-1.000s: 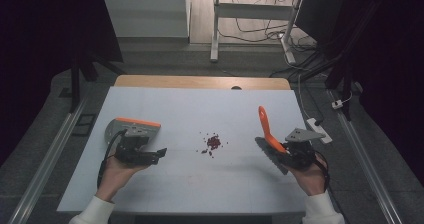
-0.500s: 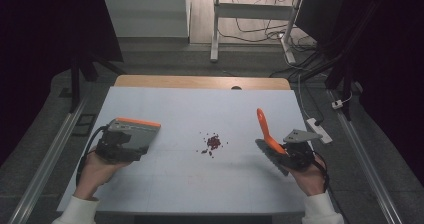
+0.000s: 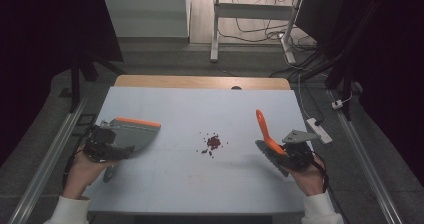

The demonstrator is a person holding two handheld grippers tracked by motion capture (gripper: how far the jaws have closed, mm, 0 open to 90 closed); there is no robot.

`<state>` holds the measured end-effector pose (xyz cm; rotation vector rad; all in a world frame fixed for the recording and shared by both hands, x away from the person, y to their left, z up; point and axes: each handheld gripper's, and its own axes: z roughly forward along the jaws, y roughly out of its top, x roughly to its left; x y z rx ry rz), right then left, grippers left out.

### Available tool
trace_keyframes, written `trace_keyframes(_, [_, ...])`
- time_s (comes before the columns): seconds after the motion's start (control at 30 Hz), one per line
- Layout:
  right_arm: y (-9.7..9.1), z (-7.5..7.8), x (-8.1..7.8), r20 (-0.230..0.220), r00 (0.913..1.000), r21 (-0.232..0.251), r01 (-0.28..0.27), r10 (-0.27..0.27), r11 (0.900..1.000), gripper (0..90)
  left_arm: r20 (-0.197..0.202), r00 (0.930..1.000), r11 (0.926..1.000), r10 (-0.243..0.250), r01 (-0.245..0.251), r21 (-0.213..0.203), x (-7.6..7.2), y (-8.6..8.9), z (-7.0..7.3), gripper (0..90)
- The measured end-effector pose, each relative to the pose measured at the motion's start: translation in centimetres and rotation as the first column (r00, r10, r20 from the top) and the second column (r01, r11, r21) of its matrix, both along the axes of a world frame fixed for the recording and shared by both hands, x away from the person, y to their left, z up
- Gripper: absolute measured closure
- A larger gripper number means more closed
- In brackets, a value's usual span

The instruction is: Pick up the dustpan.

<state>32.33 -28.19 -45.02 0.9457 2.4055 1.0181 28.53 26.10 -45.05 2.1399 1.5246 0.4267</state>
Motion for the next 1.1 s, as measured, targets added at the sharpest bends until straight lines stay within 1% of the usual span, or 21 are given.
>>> trace_keyframes(0.07, [0.1,0.0,0.0,0.001,1.0000,-0.003,-0.002,0.002,1.0000,70.1,-0.016,0.9997,0.9998,0.019,-0.018,0.012,0.0,0.4,-0.3,22.3])
trace_keyframes(0.17, [0.1,0.0,0.0,0.002,1.0000,-0.005,-0.003,0.003,1.0000,70.1,-0.043,0.9985,0.9994,0.035,-0.035,0.008,0.0,0.9,-0.7,20.9])
trace_keyframes(0.23, [0.2,-0.1,-0.1,0.004,1.0000,-0.004,-0.005,0.005,1.0000,70.1,-0.061,0.9971,0.9989,0.046,-0.045,0.016,-0.1,1.0,-1.0,19.5])
trace_keyframes(0.33, [0.3,-0.3,-0.1,0.002,1.0000,-0.008,-0.009,0.009,0.9999,70.0,-0.097,0.9947,0.9994,0.034,-0.035,-0.007,-0.2,1.3,-1.4,19.3])
trace_keyframes(0.4, [0.3,-0.3,-0.1,0.002,0.9999,-0.009,-0.013,0.013,0.9999,70.1,-0.118,0.9923,0.9992,0.037,-0.039,-0.010,-0.2,1.4,-1.8,19.1])
trace_keyframes(0.43, [0.4,-0.3,-0.1,0.002,0.9999,-0.010,-0.013,0.013,0.9999,70.0,-0.137,0.9896,0.9989,0.045,-0.047,-0.009,0.0,1.7,-2.2,19.0])
trace_keyframes(0.47, [0.4,-0.3,-0.1,0.002,0.9999,-0.010,-0.013,0.013,0.9999,70.0,-0.137,0.9896,0.9989,0.045,-0.047,-0.009,0.0,1.7,-2.2,19.0])
trace_keyframes(0.6, [0.4,-0.4,-0.1,0.002,0.9999,-0.013,-0.012,0.012,0.9999,70.0,-0.173,0.9825,0.9971,0.069,-0.073,-0.018,0.3,2.4,-3.2,19.1])
trace_keyframes(0.63, [0.4,-0.4,0.0,0.003,0.9999,-0.013,-0.011,0.011,0.9998,70.0,-0.181,0.9811,0.9971,0.068,-0.073,-0.022,0.4,2.6,-3.4,19.1])
trace_keyframes(0.77, [0.4,-0.5,0.0,0.004,0.9999,-0.012,-0.009,0.009,0.9999,70.0,-0.193,0.9786,0.9952,0.071,-0.083,-0.053,0.6,2.9,-3.9,19.1])
trace_keyframes(0.87, [0.4,-0.5,0.0,0.000,1.0000,-0.015,-0.008,0.008,0.9998,70.0,-0.204,0.9764,0.9940,0.072,-0.087,-0.066,0.8,3.0,-4.3,19.1])
trace_keyframes(0.9, [0.4,-0.6,0.0,0.001,0.9999,-0.016,-0.011,0.011,0.9998,70.0,-0.210,0.9751,0.9934,0.071,-0.089,-0.074,0.8,3.0,-4.5,19.2])
trace_keyframes(1.0, [0.5,-0.6,0.0,-0.001,0.9999,-0.019,-0.013,0.013,0.9997,70.0,-0.214,0.9747,0.9906,0.065,-0.089,-0.104,1.0,3.2,-4.9,19.7])
trace_keyframes(1.07, [0.6,-0.7,0.0,0.000,0.9999,-0.022,-0.013,0.013,0.9997,70.0,-0.216,0.9734,0.9896,0.076,-0.100,-0.104,1.0,3.3,-5.1,21.1])
trace_keyframes(1.1, [0.6,-0.7,0.0,0.001,0.9999,-0.024,-0.014,0.014,0.9996,70.0,-0.220,0.9728,0.9897,0.072,-0.097,-0.105,1.0,3.3,-5.2,21.7])
